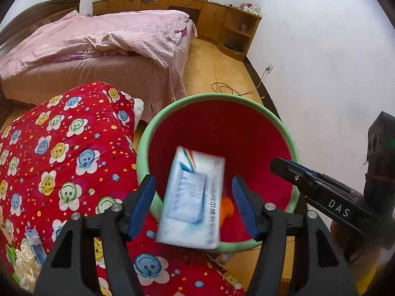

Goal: Collect trash
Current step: 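Carry both items over the red bucket and open both tools to drop them, then move both open tools back over the quilt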

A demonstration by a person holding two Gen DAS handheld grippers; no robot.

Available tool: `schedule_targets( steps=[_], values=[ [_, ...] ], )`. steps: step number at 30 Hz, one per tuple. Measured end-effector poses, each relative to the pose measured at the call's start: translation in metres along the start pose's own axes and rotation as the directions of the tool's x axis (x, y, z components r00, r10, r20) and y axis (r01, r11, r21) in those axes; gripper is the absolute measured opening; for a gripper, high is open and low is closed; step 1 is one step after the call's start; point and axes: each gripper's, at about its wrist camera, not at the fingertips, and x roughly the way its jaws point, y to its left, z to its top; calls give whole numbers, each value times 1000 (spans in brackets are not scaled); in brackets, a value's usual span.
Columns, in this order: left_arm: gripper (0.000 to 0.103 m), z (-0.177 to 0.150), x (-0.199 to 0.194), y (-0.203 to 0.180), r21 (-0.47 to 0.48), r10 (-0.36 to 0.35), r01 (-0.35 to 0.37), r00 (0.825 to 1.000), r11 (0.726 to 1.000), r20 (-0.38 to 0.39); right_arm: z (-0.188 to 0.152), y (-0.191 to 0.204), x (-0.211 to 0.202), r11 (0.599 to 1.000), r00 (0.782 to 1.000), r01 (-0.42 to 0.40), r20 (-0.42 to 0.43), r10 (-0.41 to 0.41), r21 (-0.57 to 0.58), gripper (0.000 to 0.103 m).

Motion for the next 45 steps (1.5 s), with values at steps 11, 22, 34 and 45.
schedule_targets(
  steps=[11, 22, 34, 45],
  values=[
    [64, -3, -5, 4, -23, -14, 14, 1000, 1000, 1, -2, -2, -9, 1000, 1000, -6, 6, 5, 19, 47],
    [64, -18, -53, 32, -79, 35, -30, 998, 996, 58, -14, 24, -26, 1000, 1000, -23, 14, 23, -5, 70],
    [65, -43, -116, 86, -159, 129, -108, 983, 981, 127, -32, 81, -33, 996, 997, -79, 10, 80, -48, 75],
    [65, -63, -157, 167, -251, 256, -218, 958, 943, 129, -47, 127, -15, 993, 996, -88, -19, 87, -83, 80]
  ],
)
